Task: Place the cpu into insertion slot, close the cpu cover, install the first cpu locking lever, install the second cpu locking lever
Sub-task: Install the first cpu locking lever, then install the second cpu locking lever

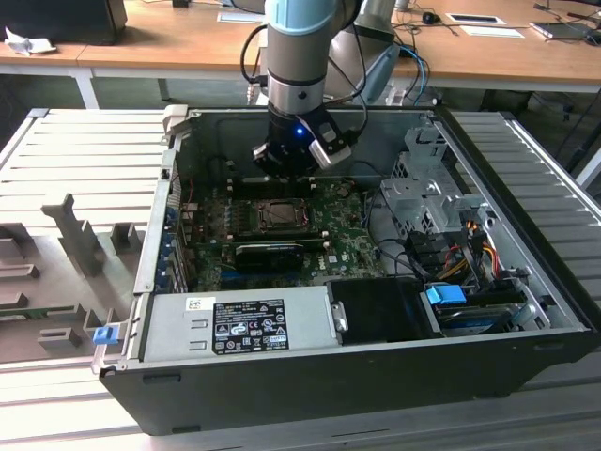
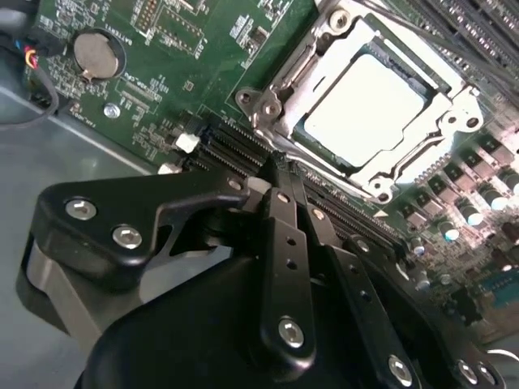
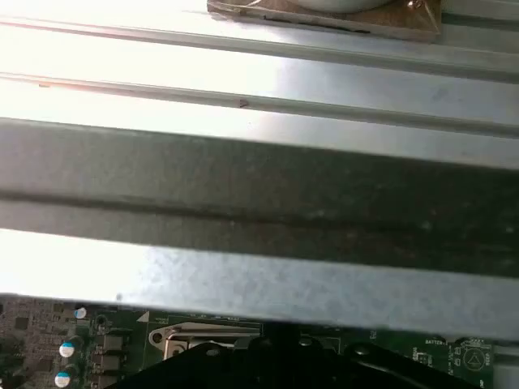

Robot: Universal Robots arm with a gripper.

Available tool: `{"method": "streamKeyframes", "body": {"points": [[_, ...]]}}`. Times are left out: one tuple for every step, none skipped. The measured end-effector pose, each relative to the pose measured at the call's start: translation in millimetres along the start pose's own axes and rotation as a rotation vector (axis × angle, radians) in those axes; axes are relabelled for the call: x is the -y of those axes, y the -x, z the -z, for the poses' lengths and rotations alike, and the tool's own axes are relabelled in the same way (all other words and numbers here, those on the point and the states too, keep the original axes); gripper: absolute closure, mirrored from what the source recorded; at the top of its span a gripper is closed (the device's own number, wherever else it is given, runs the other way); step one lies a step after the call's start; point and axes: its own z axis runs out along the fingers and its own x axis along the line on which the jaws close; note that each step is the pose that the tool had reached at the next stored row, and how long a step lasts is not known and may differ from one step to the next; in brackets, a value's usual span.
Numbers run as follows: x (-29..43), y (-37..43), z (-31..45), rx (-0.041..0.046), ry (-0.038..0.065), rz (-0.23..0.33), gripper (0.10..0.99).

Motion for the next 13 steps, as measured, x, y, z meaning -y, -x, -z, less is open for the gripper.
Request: {"method": "streamKeyframes", "body": {"points": [[1.0, -0.1, 0.2, -0.0002, 0.000, 0.000, 0.980], [1.4, -0.2, 0.3, -0.0002, 0.000, 0.000, 0.980], [1.8, -0.2, 0.3, -0.0002, 0.000, 0.000, 0.980], [2.2, -0.2, 0.4, -0.0002, 0.000, 0.000, 0.980], [2.7, -0.3, 0.4, -0.0002, 0.000, 0.000, 0.980], [3.0, -0.3, 0.5, -0.0002, 0.000, 0.000, 0.980], [3.3, -0.4, 0.5, -0.0001, 0.000, 0.000, 0.980], [3.5, -0.4, 0.4, -0.0001, 0.000, 0.000, 0.980], [3.7, -0.4, 0.5, -0.0002, 0.000, 0.000, 0.980], [4.1, -0.4, 0.6, -0.0002, 0.000, 0.000, 0.980], [4.4, -0.5, 0.6, -0.0001, 0.000, 0.000, 0.980], [4.8, -0.5, 0.6, -0.0002, 0.000, 0.000, 0.980], [5.3, -0.5, 0.8, -0.0003, 0.000, 0.000, 0.980]]}}
